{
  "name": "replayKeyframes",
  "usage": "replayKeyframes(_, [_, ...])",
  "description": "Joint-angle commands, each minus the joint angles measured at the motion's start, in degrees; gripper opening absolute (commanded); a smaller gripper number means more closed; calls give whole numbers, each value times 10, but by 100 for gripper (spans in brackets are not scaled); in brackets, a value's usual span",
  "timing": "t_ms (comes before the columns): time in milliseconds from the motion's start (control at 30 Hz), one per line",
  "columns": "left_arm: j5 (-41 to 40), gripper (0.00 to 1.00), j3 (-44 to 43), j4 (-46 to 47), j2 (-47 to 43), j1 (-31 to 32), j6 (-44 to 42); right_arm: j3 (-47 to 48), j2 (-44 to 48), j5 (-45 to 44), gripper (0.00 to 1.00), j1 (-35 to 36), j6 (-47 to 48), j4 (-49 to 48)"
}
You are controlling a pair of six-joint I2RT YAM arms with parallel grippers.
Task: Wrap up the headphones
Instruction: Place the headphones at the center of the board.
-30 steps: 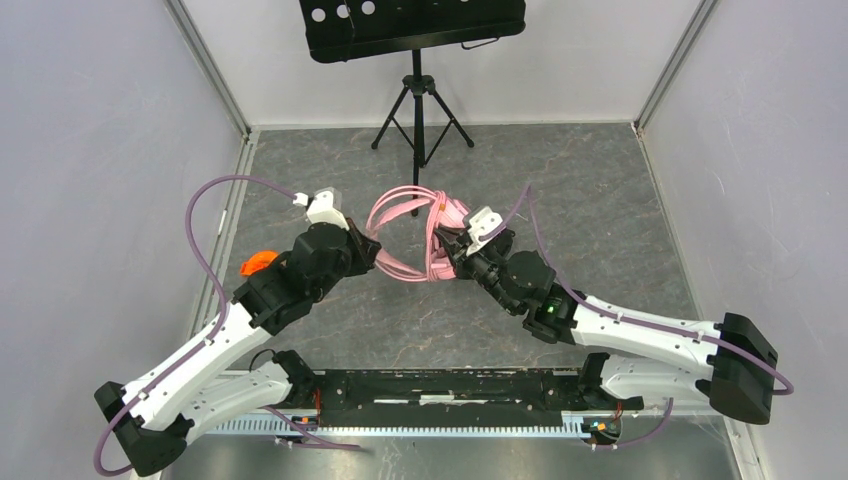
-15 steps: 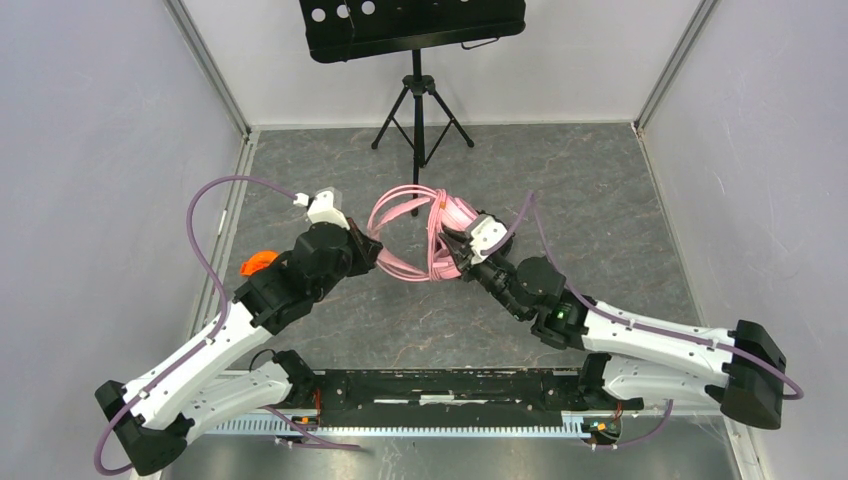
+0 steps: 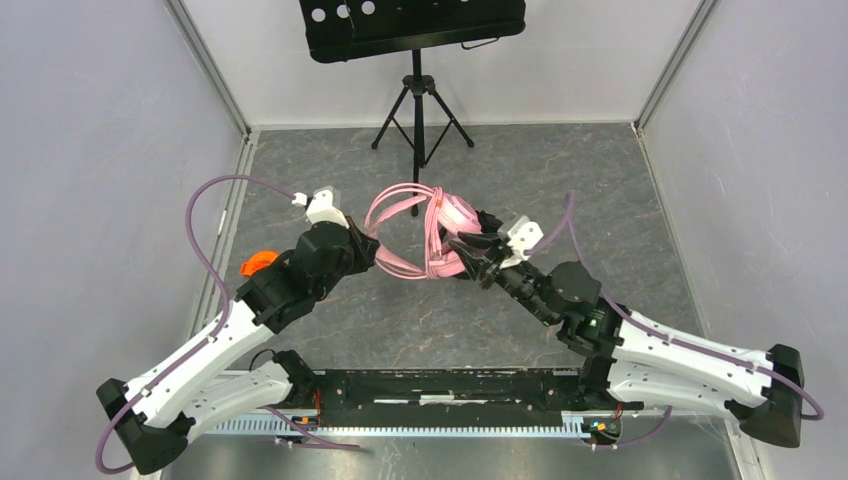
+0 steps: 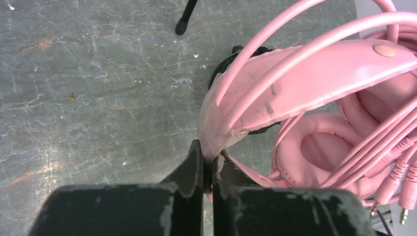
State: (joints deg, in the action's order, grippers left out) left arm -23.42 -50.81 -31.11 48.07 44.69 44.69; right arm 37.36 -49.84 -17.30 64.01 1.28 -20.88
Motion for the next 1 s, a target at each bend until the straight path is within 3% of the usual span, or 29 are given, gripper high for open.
replayKeyframes(0, [-8,2,-18,74,1,-15,10,21,57,55,31,0,-53,3])
replayKeyframes(100, [10,2,-12,77,2,-40,11,13,99,48,41,-1,-76,19])
replayKeyframes(233, [60,2,0,82,-4,-102,17,4,142,23,61,0,-97,61])
replayKeyframes(300, [86,2,10,87,-8,-136,19,1,158,17,77,0,-99,76])
replayKeyframes(333, [98,2,14,90,-8,-155,21,1,163,13,95,0,-100,84])
replayKeyframes(367, [110,2,19,92,-8,-172,22,1,169,11,98,0,-101,93])
replayKeyframes(967, [271,2,103,191,91,-369,76,-2,208,-13,98,-1,-93,166])
